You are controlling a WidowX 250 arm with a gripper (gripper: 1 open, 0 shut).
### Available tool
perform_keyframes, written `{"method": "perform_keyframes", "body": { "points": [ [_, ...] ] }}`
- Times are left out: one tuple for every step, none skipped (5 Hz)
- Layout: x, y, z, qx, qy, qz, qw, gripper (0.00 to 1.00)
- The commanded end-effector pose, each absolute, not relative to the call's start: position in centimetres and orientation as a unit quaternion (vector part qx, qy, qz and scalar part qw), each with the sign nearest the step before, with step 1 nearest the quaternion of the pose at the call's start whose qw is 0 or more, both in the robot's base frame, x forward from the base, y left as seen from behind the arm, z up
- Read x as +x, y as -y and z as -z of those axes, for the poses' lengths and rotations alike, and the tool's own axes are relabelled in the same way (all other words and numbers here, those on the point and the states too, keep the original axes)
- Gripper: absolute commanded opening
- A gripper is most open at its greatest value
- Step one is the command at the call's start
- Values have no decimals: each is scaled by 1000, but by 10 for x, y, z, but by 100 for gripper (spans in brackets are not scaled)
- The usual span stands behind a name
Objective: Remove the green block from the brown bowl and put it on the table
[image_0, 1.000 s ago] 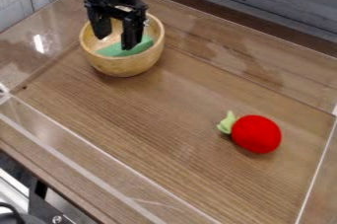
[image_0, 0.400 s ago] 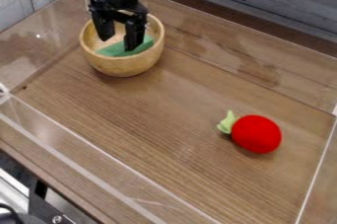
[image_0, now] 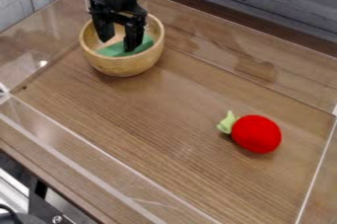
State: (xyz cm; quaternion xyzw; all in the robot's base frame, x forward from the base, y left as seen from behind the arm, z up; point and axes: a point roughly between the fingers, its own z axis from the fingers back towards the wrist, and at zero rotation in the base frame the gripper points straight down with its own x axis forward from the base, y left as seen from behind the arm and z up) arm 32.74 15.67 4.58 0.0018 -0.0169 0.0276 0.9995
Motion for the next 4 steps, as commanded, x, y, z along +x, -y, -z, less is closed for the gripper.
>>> {"method": "perform_keyframes", "body": {
  "points": [
    [339, -167, -61, 16, 47, -36, 998, 100],
    [343, -169, -57, 16, 47, -39, 998, 100],
    [346, -171, -54, 16, 49, -40, 998, 100],
    [347, -172, -53, 15, 51, -39, 998, 100]
  ]
}}
